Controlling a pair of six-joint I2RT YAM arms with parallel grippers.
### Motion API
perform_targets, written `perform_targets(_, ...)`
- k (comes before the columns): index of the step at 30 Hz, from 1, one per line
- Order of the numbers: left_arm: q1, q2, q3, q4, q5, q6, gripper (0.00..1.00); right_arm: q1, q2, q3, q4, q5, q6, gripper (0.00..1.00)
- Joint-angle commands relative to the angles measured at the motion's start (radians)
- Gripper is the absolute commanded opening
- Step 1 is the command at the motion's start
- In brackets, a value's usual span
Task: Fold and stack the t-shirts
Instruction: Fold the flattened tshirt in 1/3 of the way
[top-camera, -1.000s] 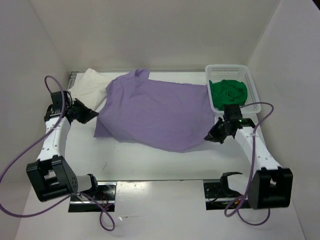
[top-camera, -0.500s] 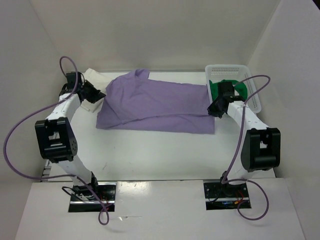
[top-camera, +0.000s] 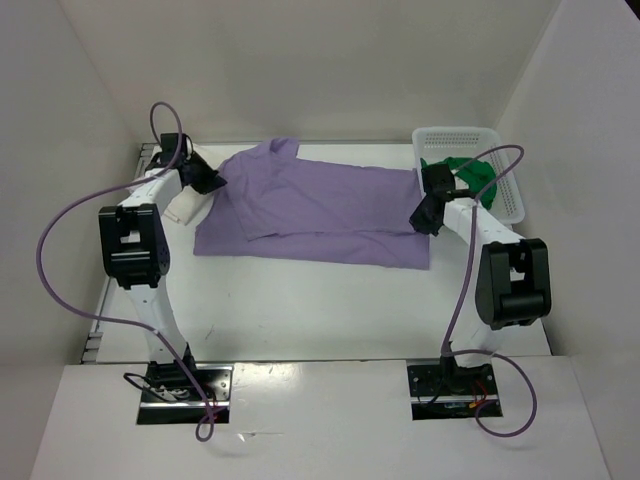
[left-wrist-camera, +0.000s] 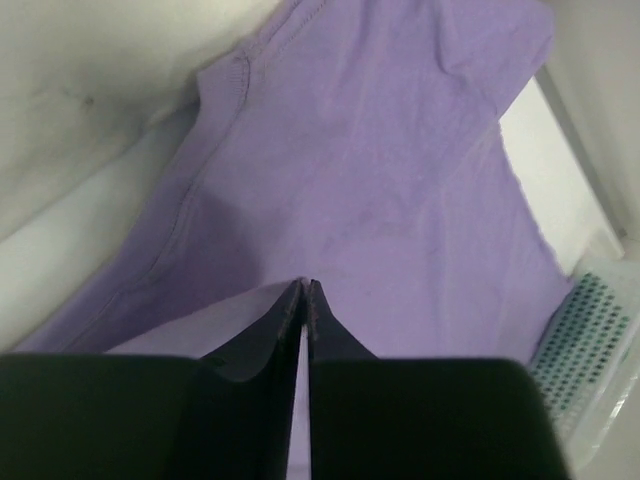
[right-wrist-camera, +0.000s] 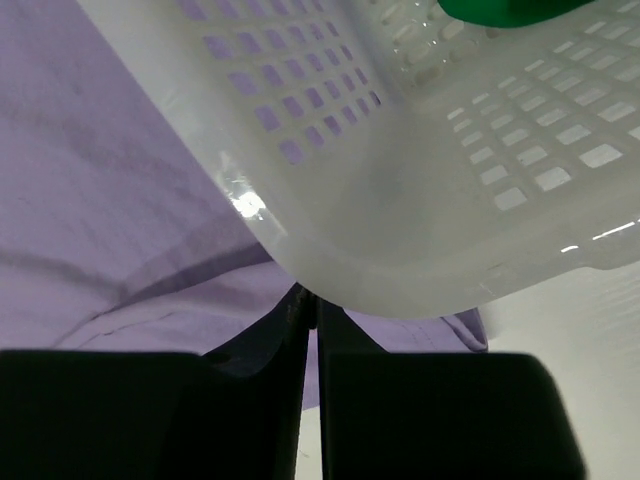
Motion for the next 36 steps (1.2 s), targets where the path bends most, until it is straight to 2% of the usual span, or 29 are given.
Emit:
perform_targets(1, -0.003, 0.002, 0.044, 0.006, -0.012, 0.049, 0.14, 0.023, -0.004, 0.053, 0.058, 0.058, -0.013, 0.11)
perform_targets(3, -0.003, -0.065, -0.021, 0.032, -0.012, 0.068, 0.34, 0.034, -0.017, 0.065, 0.047, 0.058, -0.013, 0.17)
perform_targets(4, 0.006, -0.097, -0.050, 0.043, -0.012, 0.080, 0.53, 0.045, -0.035, 0.065, 0.035, 0.058, -0.013, 0.23)
perform_targets(6, 0.006, -0.195, -0.110, 0.043, -0.023, 0.109, 0.70, 0.055, -0.061, 0.076, 0.022, 0.058, -0.004, 0.30)
perform_targets(7, 0.018, -0.225, -0.157, 0.029, -0.035, 0.123, 0.92, 0.056, -0.092, 0.076, 0.022, 0.047, -0.004, 0.33)
perform_targets(8, 0.029, -0.283, -0.182, 0.020, -0.035, 0.143, 0.98, 0.056, -0.109, 0.067, 0.012, 0.047, -0.004, 0.39)
perform_targets(9, 0.029, -0.317, -0.214, 0.020, -0.022, 0.143, 1.00, 0.056, -0.127, 0.058, 0.012, 0.030, 0.005, 0.42)
perform_targets(11, 0.041, -0.425, -0.353, 0.029, -0.005, 0.143, 1.00, 0.065, -0.187, 0.021, 0.001, 0.009, 0.018, 0.46)
perform_targets(13, 0.052, -0.490, -0.451, 0.041, 0.006, 0.143, 0.98, 0.076, -0.259, -0.020, -0.008, -0.031, 0.042, 0.45)
perform_targets(14, 0.061, -0.549, -0.552, 0.041, 0.006, 0.143, 0.77, 0.076, -0.282, -0.072, 0.005, -0.054, 0.042, 0.26)
perform_targets(15, 0.075, -0.577, -0.599, 0.041, -0.003, 0.143, 0.65, 0.088, -0.305, -0.099, 0.005, -0.080, 0.071, 0.17)
perform_targets(17, 0.118, -0.623, -0.676, 0.041, -0.028, 0.134, 0.49, 0.104, -0.360, -0.175, 0.005, -0.134, 0.099, 0.00)
perform_targets(19, 0.155, -0.624, -0.755, 0.041, -0.028, 0.122, 0.42, 0.154, -0.386, -0.223, 0.028, -0.146, 0.142, 0.00)
perform_targets(21, 0.181, -0.599, -0.792, 0.066, -0.008, 0.111, 0.42, 0.178, -0.396, -0.292, 0.053, -0.165, 0.183, 0.00)
perform_targets(22, 0.193, -0.584, -0.792, 0.066, -0.008, 0.097, 0.43, 0.178, -0.396, -0.312, 0.053, -0.174, 0.196, 0.01)
perform_targets(23, 0.193, -0.553, -0.792, 0.079, -0.008, 0.088, 0.54, 0.178, -0.396, -0.345, 0.071, -0.186, 0.206, 0.05)
perform_targets(24, 0.202, -0.539, -0.792, 0.102, -0.008, 0.079, 0.59, 0.178, -0.396, -0.361, 0.084, -0.186, 0.215, 0.12)
perform_targets(26, 0.203, -0.496, -0.792, 0.112, -0.008, 0.048, 0.60, 0.178, -0.405, -0.387, 0.114, -0.176, 0.237, 0.17)
perform_targets(28, 0.203, -0.457, -0.792, 0.149, -0.008, 0.019, 0.60, 0.178, -0.394, -0.387, 0.127, -0.176, 0.237, 0.27)
perform_targets(30, 0.203, -0.426, -0.783, 0.182, -0.008, 0.002, 0.56, 0.178, -0.379, -0.387, 0.136, -0.162, 0.237, 0.34)
perform_targets(34, 0.203, -0.325, -0.757, 0.222, 0.014, -0.017, 0.39, 0.178, -0.357, -0.422, 0.145, -0.105, 0.269, 0.51)
perform_targets(35, 0.203, -0.315, -0.745, 0.222, 0.014, -0.017, 0.29, 0.178, -0.357, -0.432, 0.159, -0.094, 0.291, 0.52)
perform_targets(36, 0.203, -0.315, -0.745, 0.233, 0.014, -0.027, 0.26, 0.178, -0.357, -0.432, 0.159, -0.072, 0.303, 0.52)
